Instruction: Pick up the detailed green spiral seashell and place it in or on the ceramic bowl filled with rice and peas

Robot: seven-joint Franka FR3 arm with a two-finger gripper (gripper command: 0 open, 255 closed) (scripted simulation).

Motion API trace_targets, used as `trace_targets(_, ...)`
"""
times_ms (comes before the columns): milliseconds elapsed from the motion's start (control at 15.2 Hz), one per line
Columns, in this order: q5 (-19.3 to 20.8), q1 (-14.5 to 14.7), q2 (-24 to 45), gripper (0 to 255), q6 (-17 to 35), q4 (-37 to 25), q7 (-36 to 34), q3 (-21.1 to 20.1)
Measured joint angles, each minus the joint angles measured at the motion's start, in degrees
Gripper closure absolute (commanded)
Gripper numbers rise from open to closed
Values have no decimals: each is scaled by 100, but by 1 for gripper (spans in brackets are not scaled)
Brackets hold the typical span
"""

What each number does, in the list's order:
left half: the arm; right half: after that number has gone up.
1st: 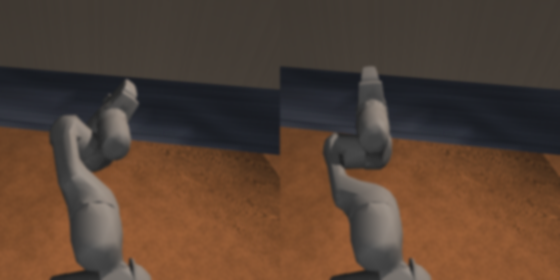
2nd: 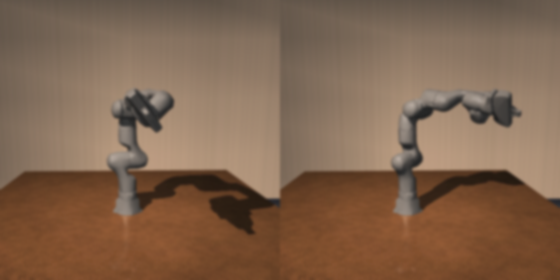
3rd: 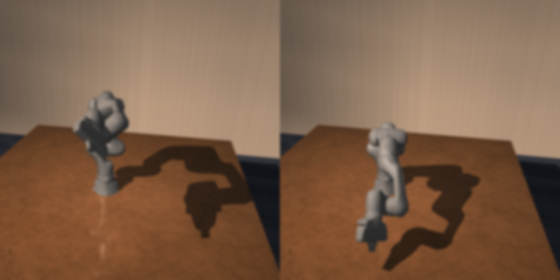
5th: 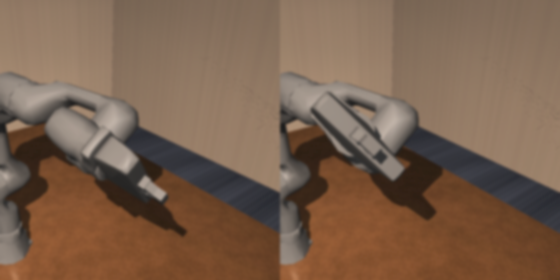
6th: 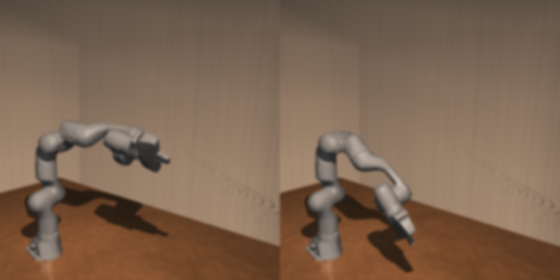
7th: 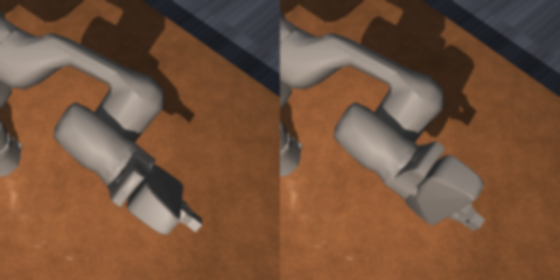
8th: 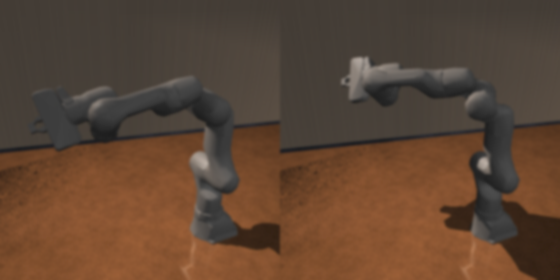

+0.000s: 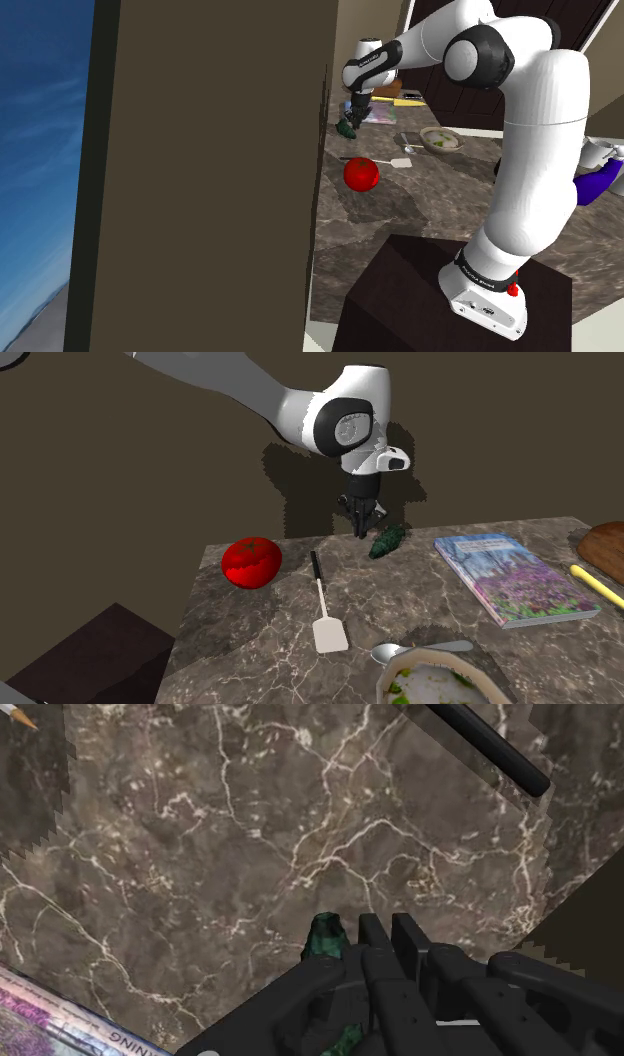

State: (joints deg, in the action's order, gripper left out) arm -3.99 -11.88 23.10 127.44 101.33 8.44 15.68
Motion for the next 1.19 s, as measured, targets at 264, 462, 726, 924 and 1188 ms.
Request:
trace_targets(264,0,0,0,255,0,0,0,0)
trace_targets(462,0,0,0,0,0,0,0,0)
trace_targets(726,-229,-158,551,0,318,-470,10,-46)
trace_targets(924,-422,-321,1064,0,558,-955,17,-100)
trace_targets(1188,-513,-387,1395,0,763,-1138,26,-154)
